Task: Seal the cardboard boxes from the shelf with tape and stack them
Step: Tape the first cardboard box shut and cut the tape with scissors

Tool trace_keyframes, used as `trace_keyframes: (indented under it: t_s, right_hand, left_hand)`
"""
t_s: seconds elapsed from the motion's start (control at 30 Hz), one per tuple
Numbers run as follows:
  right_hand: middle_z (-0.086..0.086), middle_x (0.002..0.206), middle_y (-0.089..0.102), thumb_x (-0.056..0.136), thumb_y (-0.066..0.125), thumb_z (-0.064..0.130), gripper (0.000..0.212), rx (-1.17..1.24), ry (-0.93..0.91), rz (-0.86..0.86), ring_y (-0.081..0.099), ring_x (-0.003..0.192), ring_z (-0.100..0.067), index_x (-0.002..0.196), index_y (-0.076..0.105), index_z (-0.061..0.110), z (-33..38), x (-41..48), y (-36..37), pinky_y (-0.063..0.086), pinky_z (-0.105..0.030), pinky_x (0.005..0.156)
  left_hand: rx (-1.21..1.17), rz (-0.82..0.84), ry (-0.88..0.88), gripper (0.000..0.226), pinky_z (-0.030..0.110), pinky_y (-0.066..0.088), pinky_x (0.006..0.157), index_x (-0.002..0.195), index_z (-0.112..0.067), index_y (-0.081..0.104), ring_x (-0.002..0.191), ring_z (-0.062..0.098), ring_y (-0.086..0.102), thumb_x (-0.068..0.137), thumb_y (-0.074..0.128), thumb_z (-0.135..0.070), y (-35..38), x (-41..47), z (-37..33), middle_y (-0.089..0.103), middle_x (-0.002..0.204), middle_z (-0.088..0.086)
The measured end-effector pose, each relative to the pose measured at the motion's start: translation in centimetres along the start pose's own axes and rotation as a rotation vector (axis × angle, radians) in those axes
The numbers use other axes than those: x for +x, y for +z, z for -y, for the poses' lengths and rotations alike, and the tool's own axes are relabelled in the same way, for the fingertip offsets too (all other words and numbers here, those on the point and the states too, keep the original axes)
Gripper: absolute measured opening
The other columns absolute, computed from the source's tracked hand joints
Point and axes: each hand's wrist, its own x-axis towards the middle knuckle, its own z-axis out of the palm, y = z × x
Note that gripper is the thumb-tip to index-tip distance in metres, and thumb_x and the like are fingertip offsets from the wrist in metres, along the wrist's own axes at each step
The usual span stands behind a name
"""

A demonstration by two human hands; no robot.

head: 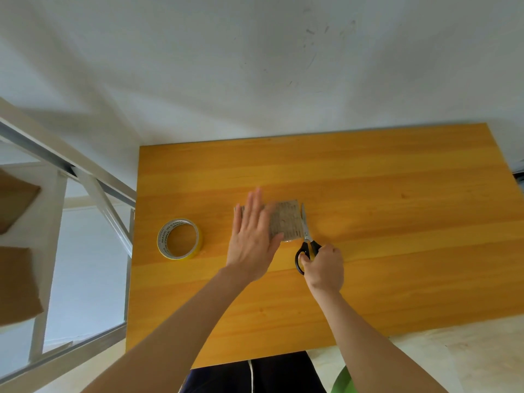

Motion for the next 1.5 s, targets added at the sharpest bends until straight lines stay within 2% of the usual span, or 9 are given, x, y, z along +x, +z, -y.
trace_keyframes:
  t_s: [0.13,0.27,0.33,0.57,0.73,0.83,0.97,1.27,1.5]
  right_hand:
    - [-0.012,0.117,0.055,0.091,0.067,0.033,0.043,0.059,-0.005,0.023,0.056,0.109,-0.028,0.117,0.053,0.002,-0.5,-0.1,0.5,0.053,-0.038,0.085]
    - [-0.012,0.115,0.052,0.096,0.059,0.026,0.031,0.198,-0.162,-0.229,0.055,0.104,-0.031,0.113,0.055,0.0,-0.2,-0.6,0.0,0.053,-0.041,0.078]
    - [-0.01,0.118,0.051,0.1,0.048,0.033,0.038,0.388,-0.253,-0.288,0.056,0.101,-0.029,0.119,0.054,0.001,1.3,-0.7,-0.7,0.052,-0.042,0.077]
    - [0.0,0.162,0.013,0.103,0.037,0.042,0.066,0.612,-0.282,0.318,0.015,0.148,-0.018,0.156,0.008,0.017,5.4,0.2,-1.8,0.018,-0.034,0.12]
    - [-0.005,0.154,0.033,0.103,0.042,0.033,0.057,0.707,-0.203,0.453,0.039,0.136,-0.02,0.152,0.016,0.016,6.1,0.6,-4.0,0.042,-0.029,0.102]
    - [-0.004,0.132,0.051,0.089,0.071,0.018,0.062,0.724,-0.255,0.55,0.056,0.113,-0.012,0.133,0.028,0.014,6.8,-0.1,-5.2,0.051,-0.022,0.08]
    - [0.001,0.127,0.053,0.078,0.08,0.021,0.07,0.645,-0.415,0.349,0.056,0.116,-0.015,0.13,0.032,0.02,8.1,-1.6,-5.7,0.053,-0.023,0.086]
    - [0.002,0.129,0.051,0.086,0.072,0.03,0.069,0.408,-0.691,0.191,0.048,0.123,-0.022,0.145,0.037,0.026,9.0,-5.4,-5.6,0.045,-0.044,0.102]
    - [0.002,0.14,0.046,0.076,0.082,0.019,0.088,0.58,-0.587,0.149,0.047,0.128,-0.011,0.143,0.025,0.017,7.7,-6.9,-5.1,0.043,-0.031,0.106]
  left_hand:
    - [-0.714,-0.005,-0.639,0.093,0.039,0.015,0.116,0.152,-0.023,-0.001,0.147,0.017,-0.003,0.087,0.064,-0.042,-0.4,-0.2,-0.3,-0.013,0.159,-0.002]
    - [-0.986,0.075,-0.869,0.089,0.026,0.047,0.08,0.149,-0.026,0.013,0.107,0.012,0.053,0.083,0.071,-0.039,-0.7,0.5,0.8,0.047,0.136,-0.002]
    - [-0.994,0.075,-0.88,0.086,0.021,0.044,0.07,0.147,-0.025,0.021,0.094,0.008,0.055,0.08,0.072,-0.042,-0.4,0.6,1.3,0.054,0.118,-0.009]
    - [-1.017,0.123,-0.792,0.066,0.004,0.043,0.052,0.138,-0.019,0.03,0.085,-0.006,0.055,0.087,0.064,-0.043,0.3,-0.3,1.7,0.058,0.109,-0.01]
    - [-0.981,0.15,-0.876,0.047,0.015,0.042,0.055,0.108,-0.016,0.033,0.086,0.003,0.052,0.089,0.055,-0.053,-1.3,0.4,2.7,0.051,0.106,-0.001]
    - [-1.081,0.185,-0.973,0.06,0.039,0.052,0.08,0.118,-0.014,0.038,0.099,0.019,0.058,0.087,0.049,-0.064,-3.5,0.9,4.5,0.055,0.116,0.004]
    - [-1.128,0.301,-0.719,0.098,0.026,0.05,0.078,0.14,-0.037,0.031,0.105,0.005,0.058,0.06,0.05,-0.09,-7.1,0.0,5.0,0.057,0.117,-0.019]
    - [-0.913,0.184,-0.39,0.096,0.008,0.048,0.064,0.139,-0.041,0.02,0.114,0.016,0.055,0.068,0.084,-0.035,-10.2,-1.6,8.2,0.053,0.128,-0.006]
    - [-0.969,0.158,-0.61,0.038,0.034,0.058,0.072,0.112,-0.016,0.041,0.087,0.016,0.065,0.089,0.064,-0.036,-9.2,-1.1,7.4,0.062,0.119,0.006]
